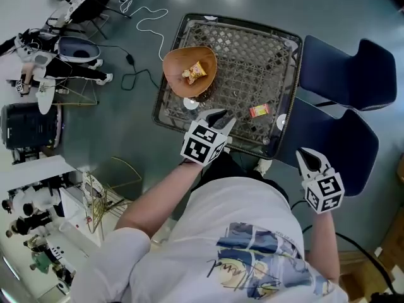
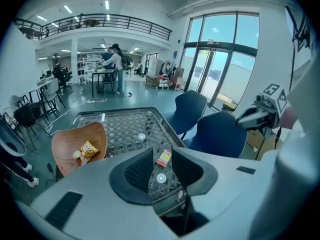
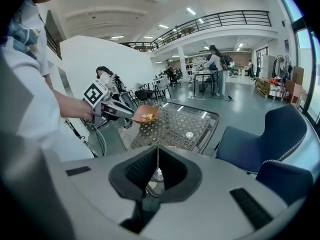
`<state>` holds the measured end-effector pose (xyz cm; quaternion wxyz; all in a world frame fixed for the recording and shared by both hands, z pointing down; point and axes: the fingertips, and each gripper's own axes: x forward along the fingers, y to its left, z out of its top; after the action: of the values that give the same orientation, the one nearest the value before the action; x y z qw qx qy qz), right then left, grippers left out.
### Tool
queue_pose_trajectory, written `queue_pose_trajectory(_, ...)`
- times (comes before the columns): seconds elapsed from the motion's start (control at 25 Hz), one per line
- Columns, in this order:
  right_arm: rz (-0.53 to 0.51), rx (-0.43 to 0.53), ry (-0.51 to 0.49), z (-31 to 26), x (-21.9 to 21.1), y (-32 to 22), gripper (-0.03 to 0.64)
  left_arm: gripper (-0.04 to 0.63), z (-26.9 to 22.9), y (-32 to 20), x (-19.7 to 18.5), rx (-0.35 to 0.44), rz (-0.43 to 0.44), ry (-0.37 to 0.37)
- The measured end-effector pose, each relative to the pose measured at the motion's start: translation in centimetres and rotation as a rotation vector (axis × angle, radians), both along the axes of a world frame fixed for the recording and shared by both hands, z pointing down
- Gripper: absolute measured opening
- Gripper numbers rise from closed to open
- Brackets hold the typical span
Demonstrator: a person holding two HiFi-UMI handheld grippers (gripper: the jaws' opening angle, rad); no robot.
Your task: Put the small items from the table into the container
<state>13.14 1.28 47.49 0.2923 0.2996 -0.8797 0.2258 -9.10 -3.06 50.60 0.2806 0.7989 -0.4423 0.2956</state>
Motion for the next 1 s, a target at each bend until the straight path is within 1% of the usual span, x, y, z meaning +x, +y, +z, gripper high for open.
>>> queue_pose_trajectory(0.16,-0.019,-0.004,-0.012,0.3,1.4,0.6,0.012,0.121,-0.7,1.9,3.4,-0.001,0.026,0.012)
queue_pose_trajectory(0.36,-0.034,0.003,-0.018,0.1,3.5,1.2,0.012,0.121,-1.0,3.2,6.6,0.004,0.034,0.015)
queue_pose_trajectory(0.56,-0.037,0.008,-0.02,0.6,5.2,1.5,0.012,0.121,0.2,3.9,9.2,0.002,0.07,0.003)
queue_pose_trajectory(0.68,-0.034,0.005,-0.024,0.7,6.0,1.7,0.012,0.121,1.5,3.9,10.2,-0.015,0.101,-0.009)
queue_pose_trajectory(0.76,-0.026,0.004,-0.025,0.6,6.8,1.8,0.011,0.122,2.9,3.4,11.0,-0.023,0.126,-0.032)
queue_pose_trajectory(0.84,-0.015,-0.001,-0.023,0.6,7.6,2.2,0.012,0.123,5.0,2.7,11.4,-0.034,0.153,-0.075)
queue_pose_trajectory(1.0,0.009,-0.021,-0.012,1.3,8.8,3.5,0.012,0.124,10.8,1.1,10.6,-0.106,0.169,-0.17)
